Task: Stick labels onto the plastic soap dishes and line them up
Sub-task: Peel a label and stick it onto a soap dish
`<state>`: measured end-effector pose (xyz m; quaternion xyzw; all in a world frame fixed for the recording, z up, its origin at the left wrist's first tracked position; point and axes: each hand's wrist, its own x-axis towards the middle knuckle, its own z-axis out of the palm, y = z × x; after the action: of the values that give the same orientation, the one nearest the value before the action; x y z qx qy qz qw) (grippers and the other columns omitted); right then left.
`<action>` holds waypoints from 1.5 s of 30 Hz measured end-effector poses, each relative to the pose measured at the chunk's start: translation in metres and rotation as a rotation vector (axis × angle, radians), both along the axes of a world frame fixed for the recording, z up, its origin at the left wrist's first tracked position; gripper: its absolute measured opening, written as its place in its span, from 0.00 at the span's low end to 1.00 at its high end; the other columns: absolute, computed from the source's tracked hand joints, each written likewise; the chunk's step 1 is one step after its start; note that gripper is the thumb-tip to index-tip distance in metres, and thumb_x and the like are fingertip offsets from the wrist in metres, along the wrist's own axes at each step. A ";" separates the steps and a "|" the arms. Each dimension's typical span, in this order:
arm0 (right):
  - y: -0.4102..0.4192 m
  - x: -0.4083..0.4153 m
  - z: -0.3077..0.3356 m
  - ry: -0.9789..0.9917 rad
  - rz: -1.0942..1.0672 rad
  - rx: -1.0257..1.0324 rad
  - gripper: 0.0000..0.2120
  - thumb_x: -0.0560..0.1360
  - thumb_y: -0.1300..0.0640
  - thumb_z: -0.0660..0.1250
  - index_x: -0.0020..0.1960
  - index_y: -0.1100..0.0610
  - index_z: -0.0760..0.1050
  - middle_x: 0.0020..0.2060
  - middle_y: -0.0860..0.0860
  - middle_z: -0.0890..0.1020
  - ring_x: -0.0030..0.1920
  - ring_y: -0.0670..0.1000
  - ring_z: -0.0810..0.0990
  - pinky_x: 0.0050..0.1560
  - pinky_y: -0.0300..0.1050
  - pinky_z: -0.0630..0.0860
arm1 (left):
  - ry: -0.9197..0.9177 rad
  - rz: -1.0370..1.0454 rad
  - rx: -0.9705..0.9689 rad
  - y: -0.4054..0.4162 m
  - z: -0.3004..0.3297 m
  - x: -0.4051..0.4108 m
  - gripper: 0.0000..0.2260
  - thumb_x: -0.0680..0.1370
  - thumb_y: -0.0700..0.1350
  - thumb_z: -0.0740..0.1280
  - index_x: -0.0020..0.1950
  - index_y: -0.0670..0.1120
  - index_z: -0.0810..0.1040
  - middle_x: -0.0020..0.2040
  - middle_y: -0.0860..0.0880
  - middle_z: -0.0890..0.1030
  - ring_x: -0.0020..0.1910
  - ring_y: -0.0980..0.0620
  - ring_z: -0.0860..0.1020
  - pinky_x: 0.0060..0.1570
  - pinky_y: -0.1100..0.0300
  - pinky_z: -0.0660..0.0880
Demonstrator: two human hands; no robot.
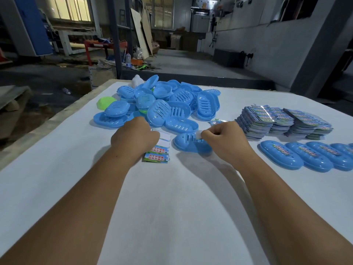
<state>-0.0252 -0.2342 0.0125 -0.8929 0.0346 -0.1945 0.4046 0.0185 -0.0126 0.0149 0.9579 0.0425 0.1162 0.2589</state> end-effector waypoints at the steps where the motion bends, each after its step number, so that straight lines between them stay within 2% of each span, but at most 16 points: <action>1: 0.001 -0.001 0.000 -0.001 0.001 -0.009 0.19 0.71 0.53 0.69 0.31 0.64 0.66 0.28 0.52 0.61 0.30 0.48 0.57 0.28 0.41 0.56 | 0.024 0.007 0.083 0.001 0.001 0.000 0.08 0.72 0.52 0.67 0.46 0.50 0.74 0.45 0.50 0.79 0.46 0.45 0.78 0.38 0.55 0.70; 5: 0.005 -0.004 0.001 -0.014 0.018 -0.027 0.20 0.72 0.53 0.69 0.30 0.62 0.64 0.27 0.52 0.61 0.29 0.48 0.57 0.29 0.43 0.57 | 0.057 0.009 0.244 0.003 0.001 -0.003 0.10 0.74 0.52 0.67 0.48 0.47 0.74 0.43 0.49 0.77 0.44 0.46 0.75 0.33 0.57 0.65; 9: 0.007 -0.004 0.003 -0.030 0.026 -0.012 0.16 0.72 0.52 0.69 0.36 0.65 0.75 0.32 0.61 0.73 0.31 0.47 0.65 0.35 0.45 0.66 | 0.007 0.057 0.349 0.004 0.002 -0.007 0.12 0.74 0.55 0.67 0.49 0.48 0.72 0.37 0.51 0.69 0.43 0.46 0.73 0.30 0.57 0.60; 11: 0.008 -0.005 0.003 -0.044 0.021 0.003 0.15 0.72 0.51 0.69 0.36 0.63 0.78 0.33 0.59 0.78 0.30 0.47 0.68 0.36 0.44 0.69 | -0.018 0.058 0.349 0.002 0.003 -0.007 0.12 0.74 0.55 0.68 0.51 0.49 0.74 0.39 0.50 0.72 0.44 0.46 0.74 0.34 0.56 0.65; 13: 0.008 -0.005 0.003 -0.063 0.013 0.014 0.13 0.71 0.52 0.68 0.35 0.61 0.78 0.27 0.53 0.76 0.29 0.45 0.68 0.35 0.43 0.69 | -0.082 0.009 0.193 -0.003 0.006 -0.008 0.09 0.74 0.55 0.68 0.49 0.51 0.78 0.44 0.51 0.79 0.46 0.46 0.77 0.39 0.56 0.71; 16: 0.011 -0.005 0.002 -0.102 0.007 0.023 0.11 0.70 0.52 0.69 0.33 0.58 0.78 0.26 0.49 0.77 0.27 0.43 0.69 0.32 0.41 0.69 | -0.136 -0.241 -0.299 -0.021 0.010 -0.015 0.05 0.72 0.50 0.71 0.38 0.51 0.81 0.33 0.56 0.81 0.37 0.56 0.79 0.35 0.61 0.73; 17: 0.012 -0.005 0.002 -0.114 0.008 0.021 0.11 0.70 0.51 0.70 0.33 0.57 0.79 0.25 0.46 0.77 0.26 0.42 0.70 0.31 0.39 0.69 | -0.129 -0.346 -0.438 -0.028 0.010 -0.020 0.05 0.72 0.49 0.72 0.36 0.50 0.82 0.31 0.54 0.81 0.33 0.58 0.77 0.33 0.62 0.73; 19: 0.014 -0.004 0.001 -0.134 0.024 0.011 0.11 0.70 0.50 0.71 0.31 0.53 0.78 0.24 0.41 0.76 0.26 0.41 0.71 0.30 0.35 0.67 | -0.099 -0.481 -0.582 -0.038 0.009 -0.028 0.06 0.72 0.49 0.73 0.37 0.48 0.84 0.37 0.46 0.83 0.34 0.56 0.77 0.36 0.58 0.75; 21: 0.015 -0.004 0.001 -0.143 0.038 0.015 0.11 0.69 0.50 0.72 0.30 0.52 0.77 0.23 0.41 0.76 0.26 0.41 0.71 0.28 0.33 0.66 | -0.092 -0.517 -0.616 -0.042 0.005 -0.029 0.07 0.72 0.50 0.73 0.39 0.48 0.85 0.40 0.43 0.84 0.37 0.54 0.78 0.38 0.53 0.77; 25: 0.015 -0.004 0.000 -0.141 0.048 0.029 0.12 0.68 0.49 0.73 0.29 0.52 0.76 0.23 0.41 0.76 0.25 0.41 0.71 0.26 0.31 0.66 | -0.056 -0.488 -0.663 -0.042 0.001 -0.025 0.05 0.75 0.49 0.73 0.40 0.51 0.85 0.39 0.50 0.85 0.35 0.57 0.79 0.37 0.58 0.76; 28: 0.016 -0.004 0.000 -0.132 0.053 0.034 0.13 0.68 0.49 0.73 0.29 0.52 0.76 0.23 0.41 0.76 0.25 0.41 0.71 0.27 0.32 0.65 | -0.037 -0.489 -0.662 -0.043 0.000 -0.024 0.06 0.73 0.52 0.72 0.40 0.52 0.86 0.40 0.48 0.85 0.36 0.54 0.79 0.37 0.55 0.78; 31: 0.016 -0.004 0.000 -0.135 0.048 0.038 0.12 0.68 0.49 0.71 0.28 0.52 0.75 0.22 0.41 0.75 0.25 0.41 0.71 0.27 0.33 0.65 | -0.057 -0.473 -0.640 -0.044 0.000 -0.025 0.05 0.75 0.49 0.73 0.40 0.51 0.85 0.40 0.47 0.85 0.33 0.55 0.77 0.36 0.55 0.77; 34: 0.016 -0.004 0.000 -0.143 0.052 0.047 0.11 0.68 0.50 0.71 0.29 0.51 0.76 0.22 0.40 0.76 0.25 0.41 0.71 0.26 0.30 0.65 | -0.048 -0.472 -0.633 -0.045 -0.001 -0.024 0.06 0.76 0.48 0.73 0.40 0.51 0.85 0.41 0.46 0.85 0.35 0.53 0.79 0.37 0.54 0.79; 39: 0.013 -0.003 -0.001 -0.192 0.154 0.004 0.10 0.76 0.53 0.71 0.37 0.54 0.83 0.25 0.38 0.76 0.26 0.41 0.71 0.29 0.31 0.66 | -0.052 -0.464 -0.689 -0.040 0.000 -0.022 0.04 0.75 0.50 0.75 0.41 0.52 0.86 0.40 0.54 0.86 0.43 0.55 0.84 0.41 0.68 0.77; 43: 0.014 -0.003 -0.001 -0.214 0.182 -0.038 0.08 0.79 0.53 0.70 0.44 0.53 0.86 0.25 0.33 0.76 0.27 0.40 0.73 0.30 0.30 0.65 | -0.074 -0.489 -0.756 -0.038 0.001 -0.022 0.03 0.74 0.50 0.76 0.42 0.52 0.86 0.40 0.54 0.87 0.44 0.58 0.84 0.49 0.63 0.79; 45: 0.013 0.000 -0.001 -0.189 0.116 -0.017 0.08 0.78 0.52 0.71 0.43 0.51 0.86 0.27 0.34 0.78 0.28 0.39 0.75 0.31 0.31 0.66 | -0.073 -0.488 -0.762 -0.039 0.001 -0.022 0.04 0.74 0.50 0.77 0.42 0.51 0.86 0.39 0.54 0.86 0.43 0.58 0.84 0.48 0.65 0.79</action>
<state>-0.0256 -0.2207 0.0114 -0.8745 -0.0571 -0.2544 0.4089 -0.0038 -0.0512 0.0160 0.7717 -0.1540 0.0616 0.6140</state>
